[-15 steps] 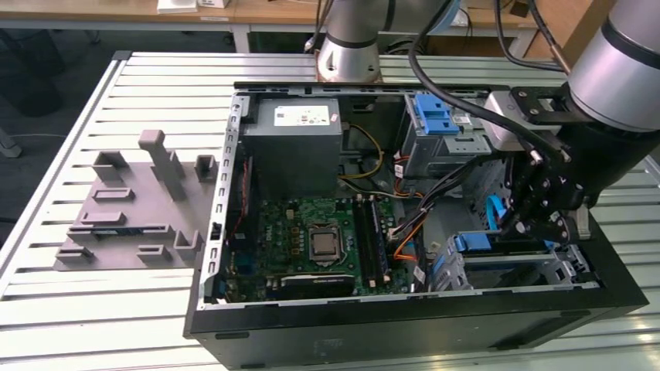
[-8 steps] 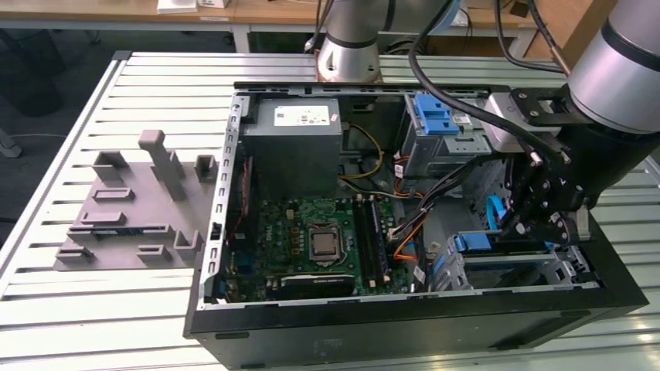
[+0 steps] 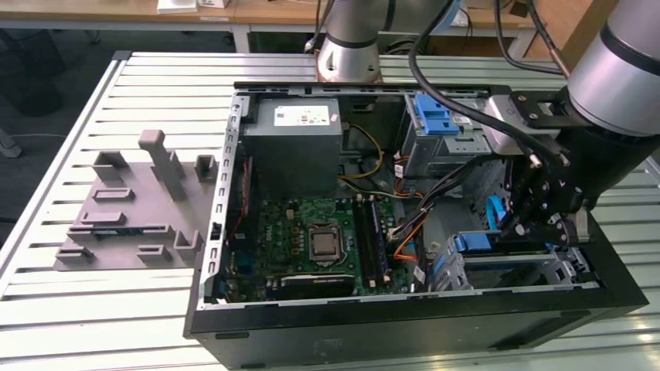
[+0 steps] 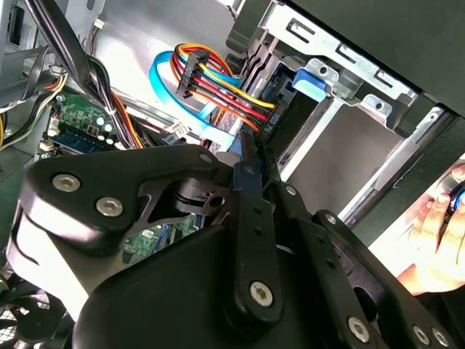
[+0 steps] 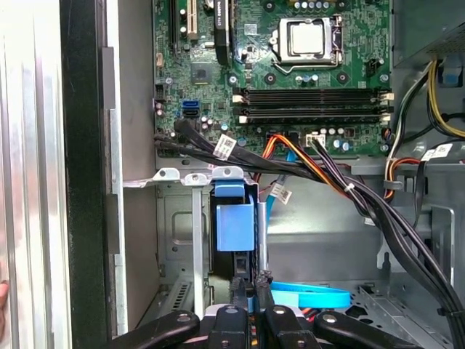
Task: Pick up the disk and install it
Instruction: 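Insert the second disk wire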
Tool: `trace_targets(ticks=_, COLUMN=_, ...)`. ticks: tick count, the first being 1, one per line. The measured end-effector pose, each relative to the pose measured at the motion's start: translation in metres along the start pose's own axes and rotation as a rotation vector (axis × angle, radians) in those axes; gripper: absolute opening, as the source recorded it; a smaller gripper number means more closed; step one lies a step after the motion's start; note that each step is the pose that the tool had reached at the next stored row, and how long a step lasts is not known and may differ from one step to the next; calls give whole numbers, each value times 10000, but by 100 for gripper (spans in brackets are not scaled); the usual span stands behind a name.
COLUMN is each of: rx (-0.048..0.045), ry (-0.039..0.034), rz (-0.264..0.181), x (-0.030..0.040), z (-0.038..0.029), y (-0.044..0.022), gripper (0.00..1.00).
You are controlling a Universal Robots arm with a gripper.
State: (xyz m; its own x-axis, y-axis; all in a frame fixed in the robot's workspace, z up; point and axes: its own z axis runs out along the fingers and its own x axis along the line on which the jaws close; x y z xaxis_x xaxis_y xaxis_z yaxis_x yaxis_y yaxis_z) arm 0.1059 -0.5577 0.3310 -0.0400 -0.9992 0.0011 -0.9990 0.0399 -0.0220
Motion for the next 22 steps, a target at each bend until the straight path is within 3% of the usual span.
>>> trace_targets(ticks=9, rx=0, ry=-5, rz=0, x=2, z=10, y=-1, gripper=17)
trace_targets(ticks=10, rx=1, ry=-10, rz=0, x=2, z=13, y=-2, gripper=23)
trace_targets(ticks=12, rx=0, ry=-8, rz=0, x=2, z=13, y=-2, gripper=23)
trace_targets(ticks=13, rx=0, ry=-6, rz=0, x=2, z=12, y=-2, gripper=29)
trace_targets(ticks=15, rx=-2, ry=-3, rz=0, x=3, z=9, y=-2, gripper=29)
trace_targets(ticks=22, rx=-83, ry=0, rz=0, x=2, z=-53, y=-4, gripper=29)
